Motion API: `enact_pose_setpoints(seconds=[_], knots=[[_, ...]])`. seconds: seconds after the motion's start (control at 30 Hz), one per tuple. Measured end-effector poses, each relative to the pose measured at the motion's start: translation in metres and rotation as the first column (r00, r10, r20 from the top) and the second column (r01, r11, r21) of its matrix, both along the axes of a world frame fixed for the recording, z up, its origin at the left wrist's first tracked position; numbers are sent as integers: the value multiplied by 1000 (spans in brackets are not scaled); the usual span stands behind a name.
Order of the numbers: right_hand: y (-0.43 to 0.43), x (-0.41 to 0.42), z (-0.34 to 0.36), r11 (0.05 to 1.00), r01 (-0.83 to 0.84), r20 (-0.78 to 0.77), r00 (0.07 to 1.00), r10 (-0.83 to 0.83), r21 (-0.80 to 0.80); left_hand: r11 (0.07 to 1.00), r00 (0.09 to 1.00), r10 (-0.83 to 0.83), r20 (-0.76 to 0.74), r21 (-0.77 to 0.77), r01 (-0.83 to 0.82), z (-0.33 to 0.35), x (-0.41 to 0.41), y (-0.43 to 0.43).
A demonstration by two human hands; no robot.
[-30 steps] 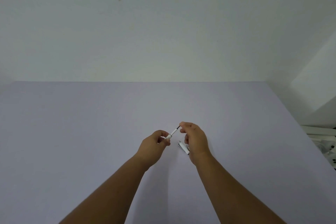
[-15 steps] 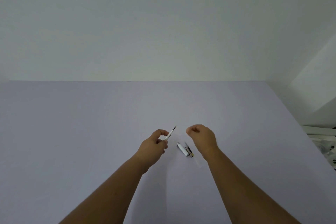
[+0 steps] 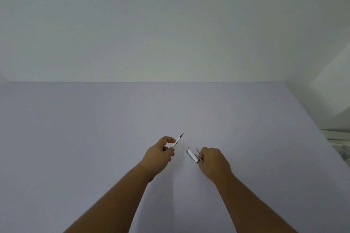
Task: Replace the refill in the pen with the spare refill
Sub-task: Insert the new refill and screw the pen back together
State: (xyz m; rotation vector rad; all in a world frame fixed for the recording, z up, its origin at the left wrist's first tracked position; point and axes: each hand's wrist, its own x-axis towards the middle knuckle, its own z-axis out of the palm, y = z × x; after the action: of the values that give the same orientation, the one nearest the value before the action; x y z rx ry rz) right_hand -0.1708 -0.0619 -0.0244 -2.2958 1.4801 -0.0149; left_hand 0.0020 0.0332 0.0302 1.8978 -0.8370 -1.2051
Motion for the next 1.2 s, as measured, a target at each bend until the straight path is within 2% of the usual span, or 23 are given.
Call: enact_pose_setpoints(seconds=[0.13, 0.2, 0.27, 0.33, 0.37, 0.43, 0.5, 0.57, 0.73, 0.8, 0.97, 1.1, 1.2], knots=[[2, 2, 1, 996, 94, 100, 991, -93, 2, 1000, 1000, -7, -2, -1, 7, 1, -1, 0], [-1, 3, 6, 981, 179, 220, 957, -190, 72, 1000, 1000, -14, 1, 2, 14, 1, -1, -1], [-4, 6, 15, 920, 283, 398, 838, -374, 270, 1000, 1000, -22, 4, 3, 22, 2, -1, -1], [-7, 11, 29, 804, 281, 548, 612, -571, 524, 1000, 1000, -31, 5, 0, 31, 4, -1, 0], [-9, 14, 36, 759, 250, 582, 515, -630, 601, 999, 999, -34, 7, -2, 34, 5, -2, -1], [-11, 19, 50, 722, 175, 620, 404, -673, 670, 999, 999, -41, 11, -5, 41, 7, -3, -1], [-12, 24, 61, 714, 108, 643, 357, -677, 692, 998, 998, -55, 22, -5, 55, 10, -4, -2], [-12, 28, 69, 725, 73, 664, 347, -663, 685, 998, 997, -68, 33, -5, 68, 12, -5, -2], [-4, 30, 75, 764, 80, 666, 439, -603, 640, 997, 996, -70, 56, -12, 71, 17, -8, -1], [-2, 30, 76, 764, 90, 663, 439, -607, 639, 997, 996, -72, 59, -18, 73, 18, -9, 1], [1, 30, 81, 771, 124, 693, 367, -620, 625, 997, 996, -65, 53, -41, 68, 23, -11, 4], [6, 27, 83, 778, 94, 675, 440, -592, 621, 996, 996, -67, 54, -58, 70, 28, -14, 5], [11, 26, 84, 775, 58, 677, 448, -583, 629, 995, 996, -67, 58, -66, 70, 31, -16, 6]])
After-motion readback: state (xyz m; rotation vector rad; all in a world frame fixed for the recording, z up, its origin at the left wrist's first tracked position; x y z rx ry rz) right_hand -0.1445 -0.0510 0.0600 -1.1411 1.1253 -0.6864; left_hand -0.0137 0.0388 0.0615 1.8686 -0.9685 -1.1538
